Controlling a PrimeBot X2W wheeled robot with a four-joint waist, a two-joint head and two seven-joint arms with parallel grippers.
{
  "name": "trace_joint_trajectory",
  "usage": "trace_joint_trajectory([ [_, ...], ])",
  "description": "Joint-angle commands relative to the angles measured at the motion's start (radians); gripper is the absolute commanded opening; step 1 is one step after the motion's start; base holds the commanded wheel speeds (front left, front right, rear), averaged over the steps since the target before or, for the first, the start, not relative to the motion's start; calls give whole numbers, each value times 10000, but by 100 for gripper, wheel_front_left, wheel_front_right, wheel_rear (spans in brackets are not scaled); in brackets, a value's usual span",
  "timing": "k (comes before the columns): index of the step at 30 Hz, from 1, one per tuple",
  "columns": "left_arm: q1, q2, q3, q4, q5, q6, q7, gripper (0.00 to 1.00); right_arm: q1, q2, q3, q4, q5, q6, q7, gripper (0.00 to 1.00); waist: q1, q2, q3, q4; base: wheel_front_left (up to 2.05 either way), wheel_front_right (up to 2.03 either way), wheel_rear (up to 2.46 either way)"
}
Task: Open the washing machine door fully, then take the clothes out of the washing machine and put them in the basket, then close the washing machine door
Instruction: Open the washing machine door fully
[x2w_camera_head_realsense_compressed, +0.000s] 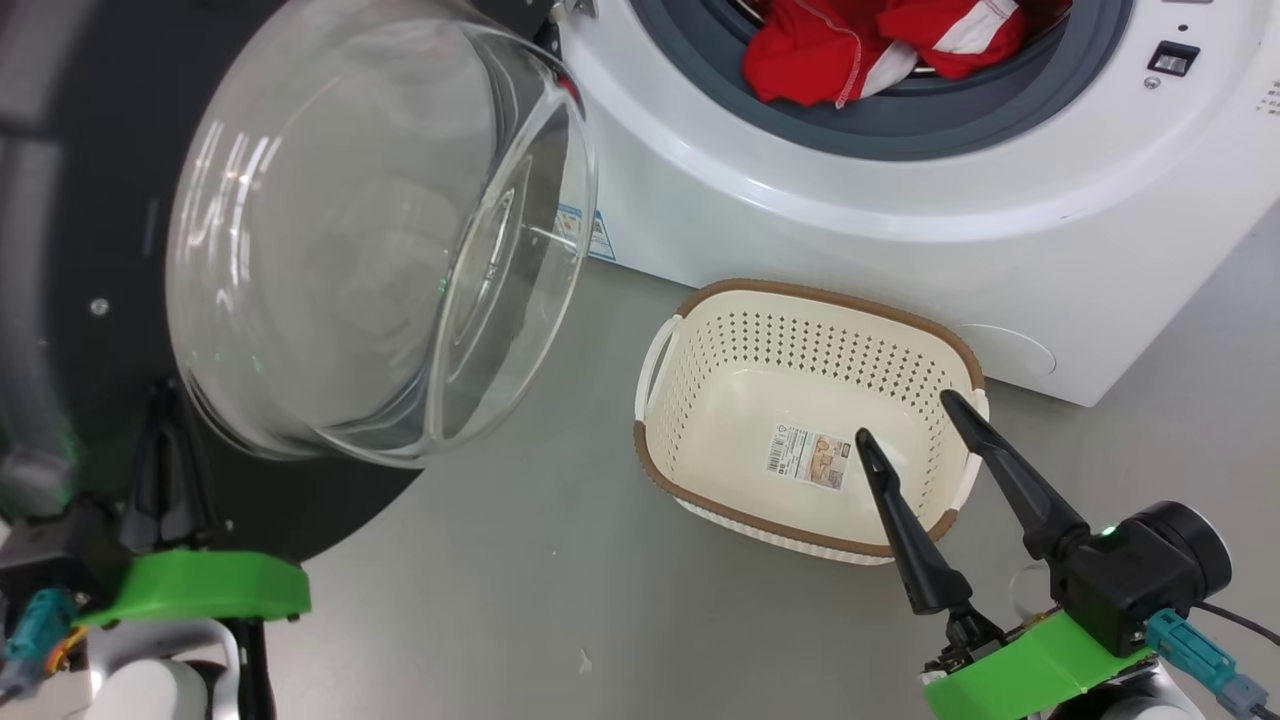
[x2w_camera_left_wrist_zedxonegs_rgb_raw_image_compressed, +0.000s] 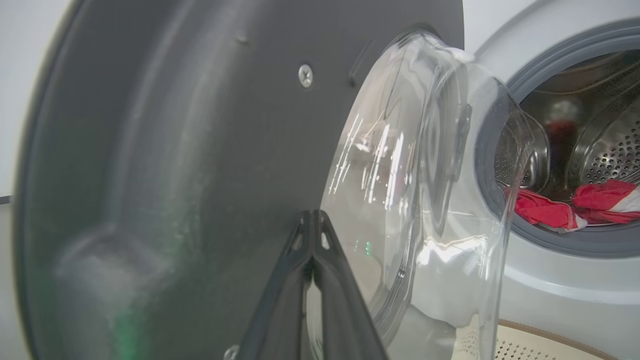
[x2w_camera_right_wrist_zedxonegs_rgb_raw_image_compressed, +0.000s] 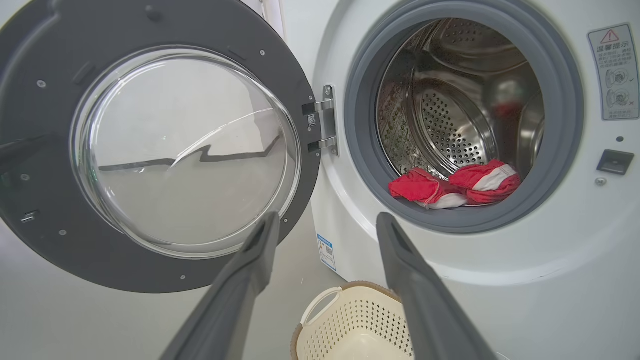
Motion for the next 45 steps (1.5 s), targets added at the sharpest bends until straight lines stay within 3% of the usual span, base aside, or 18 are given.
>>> trace_joint_trajectory([
  [1,-443,347,626,-60,-63,11,-109,0,-266,30,278,-341,-109,63,56,100,0,0,19,-5,0,0,0],
  [30,-1831,-136,2962,2287,901,-1394,-116,0,-303,30,449,-397,-288,63,234,100,0,0,168,-72,0,0,0],
  [45,-2062,-711,3676,2588,1513,-2012,-116,0,-372,30,452,-263,-199,63,143,100,0,0,143,-122,0,0,0],
])
